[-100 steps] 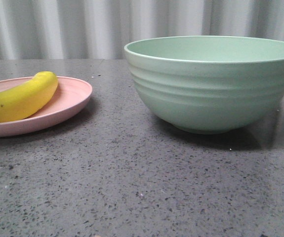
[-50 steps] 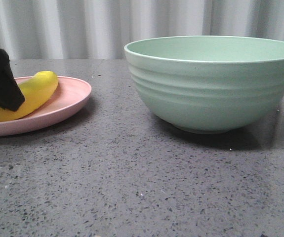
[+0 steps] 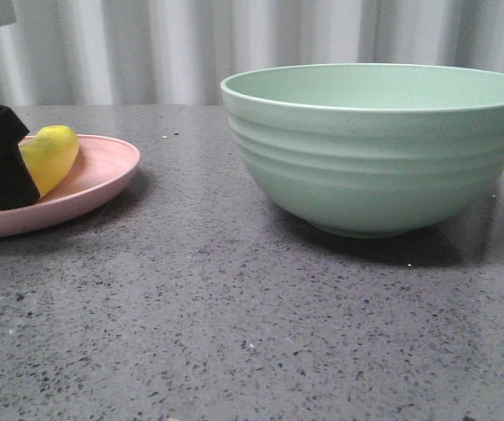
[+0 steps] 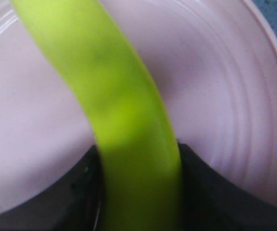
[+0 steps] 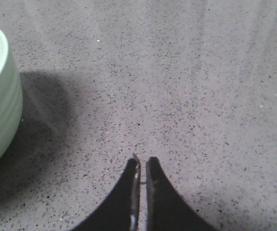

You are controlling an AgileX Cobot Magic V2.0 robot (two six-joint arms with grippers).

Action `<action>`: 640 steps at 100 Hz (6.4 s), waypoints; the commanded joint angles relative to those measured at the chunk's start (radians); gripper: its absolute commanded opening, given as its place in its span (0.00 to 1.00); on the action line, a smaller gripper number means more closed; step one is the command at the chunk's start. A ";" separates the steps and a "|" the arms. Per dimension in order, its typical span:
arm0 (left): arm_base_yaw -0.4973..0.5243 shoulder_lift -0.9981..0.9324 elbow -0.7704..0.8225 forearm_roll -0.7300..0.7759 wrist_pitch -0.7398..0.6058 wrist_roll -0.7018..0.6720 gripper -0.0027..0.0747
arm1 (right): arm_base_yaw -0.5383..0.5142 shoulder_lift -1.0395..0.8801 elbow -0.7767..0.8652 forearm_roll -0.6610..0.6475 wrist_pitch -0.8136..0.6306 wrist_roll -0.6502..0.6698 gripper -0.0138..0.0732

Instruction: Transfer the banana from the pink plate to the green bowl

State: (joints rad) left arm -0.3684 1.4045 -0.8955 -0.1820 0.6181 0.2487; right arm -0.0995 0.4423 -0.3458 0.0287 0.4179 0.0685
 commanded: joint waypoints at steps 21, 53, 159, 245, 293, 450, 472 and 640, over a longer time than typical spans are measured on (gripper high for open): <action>-0.009 -0.029 -0.036 -0.018 -0.045 -0.001 0.01 | -0.007 0.013 -0.039 -0.009 -0.033 -0.008 0.09; -0.126 -0.090 -0.142 -0.030 0.022 0.010 0.01 | 0.045 0.022 -0.182 0.017 0.110 -0.128 0.09; -0.637 -0.165 -0.226 -0.152 -0.032 0.010 0.01 | 0.519 0.522 -0.476 0.735 -0.098 -0.148 0.58; -0.633 -0.160 -0.234 -0.113 -0.085 0.052 0.50 | 0.541 0.608 -0.476 0.815 -0.108 -0.152 0.08; -0.633 -0.251 -0.294 -0.052 -0.106 0.051 0.56 | 0.541 0.490 -0.477 0.435 -0.418 -0.190 0.08; -0.633 -0.260 -0.294 -0.055 -0.133 0.020 0.16 | 0.432 0.378 -0.475 0.115 -0.252 -0.191 0.24; -0.633 -0.305 -0.273 -0.055 -0.133 0.020 0.01 | 0.432 0.281 -0.474 0.115 -0.095 -0.191 0.09; -0.608 -1.004 0.759 -0.060 -0.840 0.020 0.01 | 0.432 -0.334 0.144 0.039 -0.375 -0.191 0.09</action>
State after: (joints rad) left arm -0.9918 0.3961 -0.1327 -0.2330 -0.0581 0.2758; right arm 0.3320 0.1006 -0.1761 0.0794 0.1254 -0.1121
